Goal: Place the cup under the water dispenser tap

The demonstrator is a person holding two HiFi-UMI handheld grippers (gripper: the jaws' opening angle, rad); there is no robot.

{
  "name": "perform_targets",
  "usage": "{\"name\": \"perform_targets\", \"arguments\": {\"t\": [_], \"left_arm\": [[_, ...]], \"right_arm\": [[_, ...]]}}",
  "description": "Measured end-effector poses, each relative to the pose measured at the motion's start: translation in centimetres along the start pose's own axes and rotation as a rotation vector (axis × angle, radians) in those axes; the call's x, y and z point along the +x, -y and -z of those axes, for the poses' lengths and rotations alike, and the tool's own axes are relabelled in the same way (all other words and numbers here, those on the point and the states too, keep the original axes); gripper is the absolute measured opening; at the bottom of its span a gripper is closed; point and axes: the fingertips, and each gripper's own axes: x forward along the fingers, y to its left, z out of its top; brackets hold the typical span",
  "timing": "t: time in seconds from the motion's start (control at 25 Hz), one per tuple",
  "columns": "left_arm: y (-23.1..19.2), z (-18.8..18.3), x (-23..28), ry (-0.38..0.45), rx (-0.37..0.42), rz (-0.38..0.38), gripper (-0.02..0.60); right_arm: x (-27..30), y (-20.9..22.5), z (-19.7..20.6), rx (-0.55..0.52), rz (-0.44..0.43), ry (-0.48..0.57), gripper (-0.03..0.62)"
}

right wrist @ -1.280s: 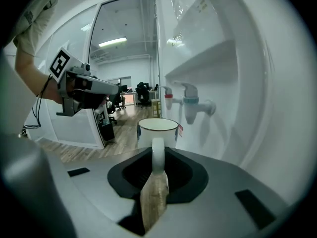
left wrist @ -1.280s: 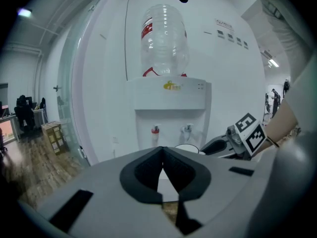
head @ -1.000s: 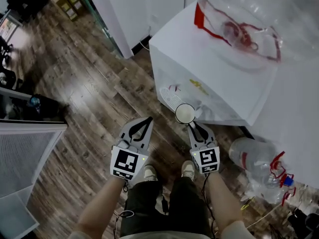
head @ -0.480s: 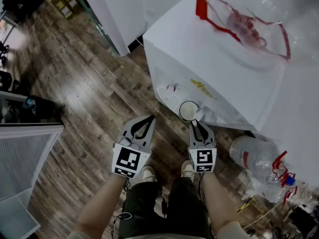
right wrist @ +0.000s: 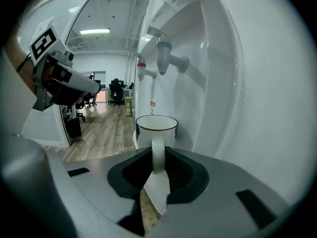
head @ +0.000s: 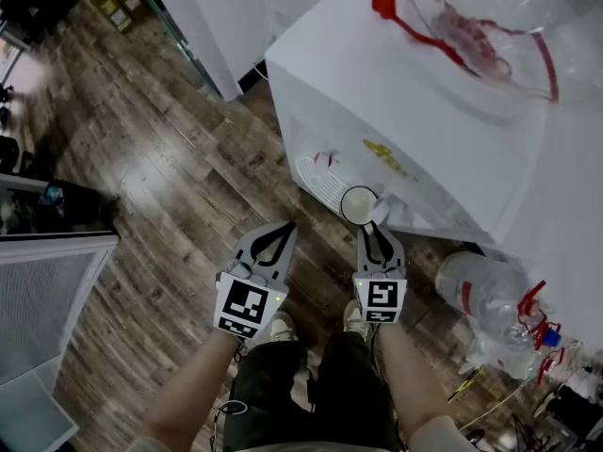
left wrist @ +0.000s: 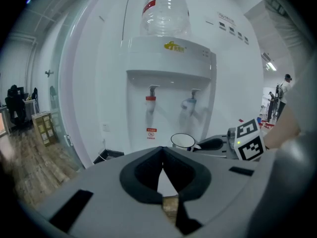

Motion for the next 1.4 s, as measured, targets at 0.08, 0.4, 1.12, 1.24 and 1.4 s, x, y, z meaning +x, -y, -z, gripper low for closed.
{"name": "perform_targets", "arguments": {"t": [0.08,0.4,1.12,1.24,1.4], "left_arm": [[0.2,0.3,0.1,-0.007,-0.002,0.005,0.003],[0.8,1.1,0.3,-0.027,-0.018,0.02,0.003],[2.5,2.7,2.4,-0.069,-0.06,0.065,0.003],[2.7,2.8,2.4,-0.075,-0.065,0.069,0.004],[2.9,2.9,2.0,-0.086,-0.066,0.072,0.003]], "right_arm": [[0.0,0.1,0.1,0.011,0.012,0.002,0.077],[0.0,1.0,0.5,0.057,0.037,0.002,0.087],[0.2,1.2,0.7,0.045,0.051,-0.004,0.107],[0.2,0.8,0.7,0.039,0.029,-0.013,0.134],[0.2,0.1,0.5,0.032,-0.002,-0.023,0.207]]}}
